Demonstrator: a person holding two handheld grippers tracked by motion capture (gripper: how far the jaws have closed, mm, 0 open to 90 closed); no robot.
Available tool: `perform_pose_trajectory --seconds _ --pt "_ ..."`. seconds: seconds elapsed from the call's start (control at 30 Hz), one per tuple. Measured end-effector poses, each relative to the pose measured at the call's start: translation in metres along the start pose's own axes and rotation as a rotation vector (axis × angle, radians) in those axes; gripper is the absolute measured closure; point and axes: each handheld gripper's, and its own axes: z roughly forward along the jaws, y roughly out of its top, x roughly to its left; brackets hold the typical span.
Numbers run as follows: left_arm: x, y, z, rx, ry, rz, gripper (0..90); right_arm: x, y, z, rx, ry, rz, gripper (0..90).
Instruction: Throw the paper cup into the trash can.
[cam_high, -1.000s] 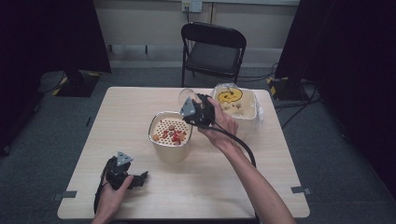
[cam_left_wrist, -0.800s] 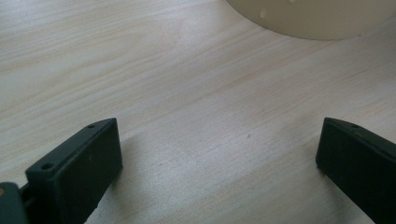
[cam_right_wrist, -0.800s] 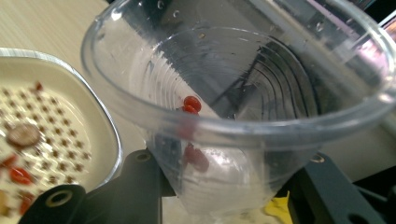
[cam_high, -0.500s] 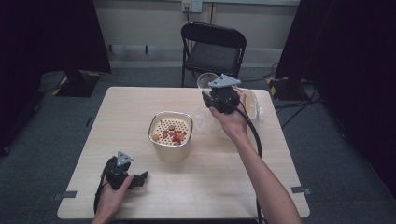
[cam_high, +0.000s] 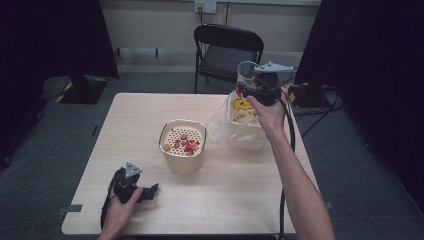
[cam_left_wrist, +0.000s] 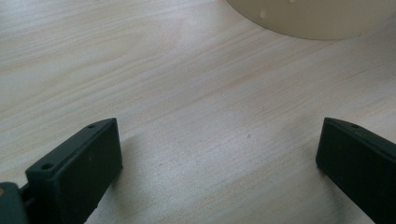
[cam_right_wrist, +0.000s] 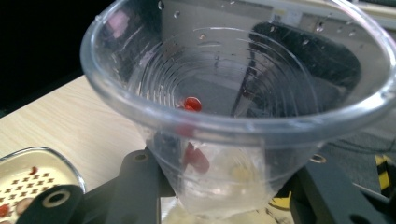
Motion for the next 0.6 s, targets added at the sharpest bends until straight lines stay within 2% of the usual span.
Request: perform_pose_trajectory --seconds 0.1,0.23,0.3,0.37,0.4,0.6 --pt "0.0 0.0 0.0 0.0 0.0 -0.001 0.0 -0.014 -0.003 0.004 0.02 -0.024 0.022 56.9" --pt "0.0 0.0 0.0 0.0 0.0 0.0 0.0 -0.032 -0.011 0.012 0.052 -0.029 0.058 54.5" --pt "0.0 0.0 0.0 0.0 0.001 0.001 0.0 -0.04 -0.014 0.015 0.064 -0.035 0.081 48.9" --pt "0.0 0.0 0.0 0.0 -0.001 -0.002 0.0 -0.043 -0.015 0.018 0.077 -0.024 0.089 39.3" --pt "0.0 0.0 0.0 0.0 -0.001 -0.002 0.0 -0.043 -0.016 0.02 0.088 -0.045 0.08 35.0" --pt "0.0 0.0 0.0 0.0 0.001 0.0 0.0 -0.044 -0.02 0.027 0.086 -0.021 0.113 21.9"
